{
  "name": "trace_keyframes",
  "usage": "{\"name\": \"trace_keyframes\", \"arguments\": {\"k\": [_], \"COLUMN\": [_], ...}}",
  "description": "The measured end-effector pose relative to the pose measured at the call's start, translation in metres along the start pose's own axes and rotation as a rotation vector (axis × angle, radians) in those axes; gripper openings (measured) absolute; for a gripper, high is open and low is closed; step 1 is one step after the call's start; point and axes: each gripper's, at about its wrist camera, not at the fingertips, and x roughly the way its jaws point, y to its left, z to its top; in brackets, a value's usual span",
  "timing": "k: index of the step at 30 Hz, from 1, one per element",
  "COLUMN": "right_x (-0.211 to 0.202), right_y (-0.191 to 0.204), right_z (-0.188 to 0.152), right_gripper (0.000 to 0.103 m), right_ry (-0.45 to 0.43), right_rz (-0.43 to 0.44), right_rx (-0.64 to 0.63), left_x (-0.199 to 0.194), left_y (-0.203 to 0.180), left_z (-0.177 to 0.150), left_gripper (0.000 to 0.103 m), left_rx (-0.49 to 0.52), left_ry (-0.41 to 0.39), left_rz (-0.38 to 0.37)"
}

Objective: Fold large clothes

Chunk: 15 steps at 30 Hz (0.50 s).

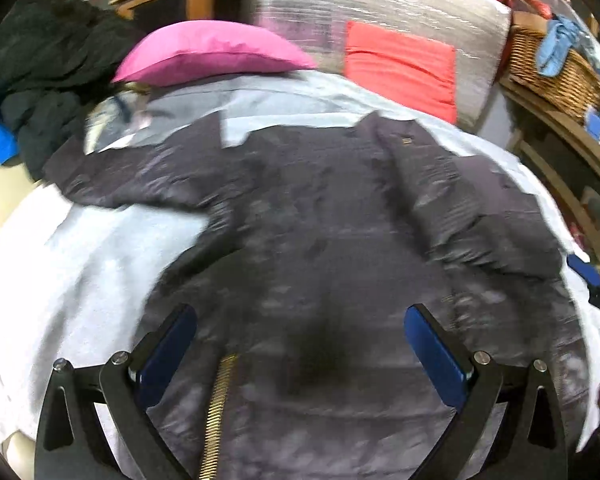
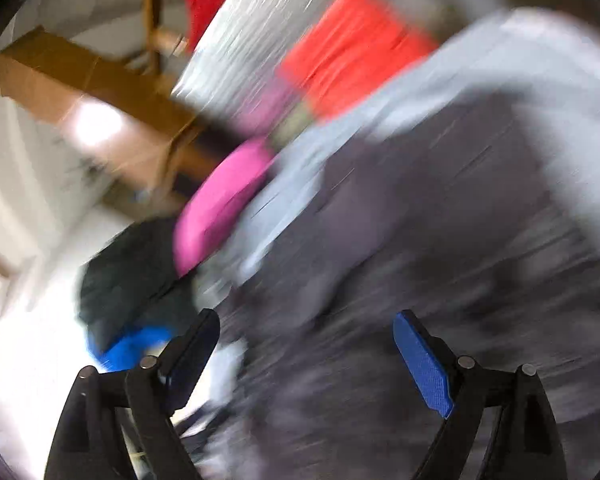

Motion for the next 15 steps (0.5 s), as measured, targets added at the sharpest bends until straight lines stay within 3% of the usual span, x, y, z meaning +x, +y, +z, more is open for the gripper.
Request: {"name": "trace_keyframes", "arguments": {"k": [2,5,8,10,15], "right_x": [-0.004,0.007,0.025,0.033,0.041], "right_y": [-0.029,-0.059,-0.069,-0.076,-0.081], "right_z": [0.008,0.016,0.019,0.018,0.018], "right_gripper": [0.089,0.077,0.068,0.067,0.061], "right_ry": [-0.036,-0.026,-0.002,0.017,0.068], "right_rz": [-0.094,-0.121,-0.177,-0.194,-0.266], "right_rx": [0.074,0.187,0.184,0.191,0.131], "left_x": [0.002,0.016,0.039,0.058,0.099], "left_y": [-0.022,-0.067,-0.109,-0.13,-0.159], "left_z": [0.015,0.036,0.048,0.052,0.063], "left_gripper": [0.103,0.103,0.103,0.103,0.103], "left_rx": [0.051,0.159,0.214,0.236,0.264], "left_ry": [-0.021,-0.037,-0.031,-0.019,-0.005], "left_rz": [0.014,0.033,0.028,0.03,0.099]}}
